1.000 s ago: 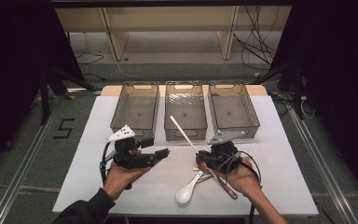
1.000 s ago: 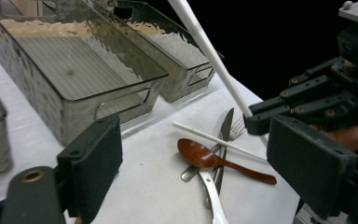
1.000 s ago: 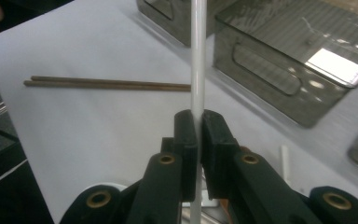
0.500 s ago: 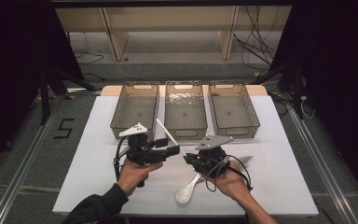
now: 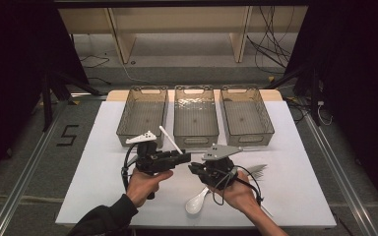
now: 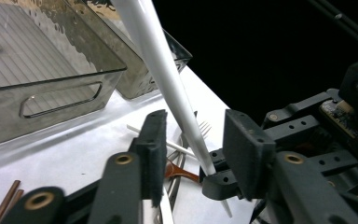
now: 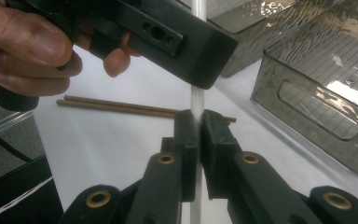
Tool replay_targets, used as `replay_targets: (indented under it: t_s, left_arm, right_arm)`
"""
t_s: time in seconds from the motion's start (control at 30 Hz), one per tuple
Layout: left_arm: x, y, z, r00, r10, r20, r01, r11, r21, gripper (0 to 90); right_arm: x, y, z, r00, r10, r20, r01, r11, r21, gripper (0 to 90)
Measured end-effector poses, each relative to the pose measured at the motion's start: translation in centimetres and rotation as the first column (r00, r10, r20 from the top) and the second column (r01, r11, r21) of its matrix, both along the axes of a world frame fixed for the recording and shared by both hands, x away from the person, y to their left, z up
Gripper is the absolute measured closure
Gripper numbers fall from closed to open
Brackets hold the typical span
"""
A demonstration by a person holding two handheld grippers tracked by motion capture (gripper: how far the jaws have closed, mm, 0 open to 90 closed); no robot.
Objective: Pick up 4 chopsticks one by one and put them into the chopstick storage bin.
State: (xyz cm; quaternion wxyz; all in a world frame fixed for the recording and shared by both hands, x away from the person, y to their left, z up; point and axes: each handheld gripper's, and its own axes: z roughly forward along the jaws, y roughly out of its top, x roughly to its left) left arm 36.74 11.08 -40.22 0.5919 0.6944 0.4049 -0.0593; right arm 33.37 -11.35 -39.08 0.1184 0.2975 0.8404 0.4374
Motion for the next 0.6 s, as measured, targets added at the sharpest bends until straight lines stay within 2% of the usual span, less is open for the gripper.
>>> replay_targets:
  t_s: [0.17,0.37,0.6]
  left_arm:
    - [-0.10,-0.13,-0.11,0.9997,-0.014,-0.020,0.013,0.9998,-0.016,66.0]
    - [-0.22,-0.17,-0.07,0.9998,-0.012,-0.013,0.012,0.9999,-0.013,75.9]
    - [-0.16,0.04,-0.01,0.9987,-0.036,-0.036,0.035,0.9980,-0.053,82.4]
  right_arm:
    - [-0.04,0.01,-0.05,0.9999,0.004,0.009,-0.004,1.000,0.007,85.8]
    - [-0.12,-0.04,0.00,0.9998,0.005,0.018,-0.006,1.000,0.021,85.8]
    - [-0.16,-0.03,-0.12,0.9996,0.012,0.027,-0.013,0.999,0.038,85.3]
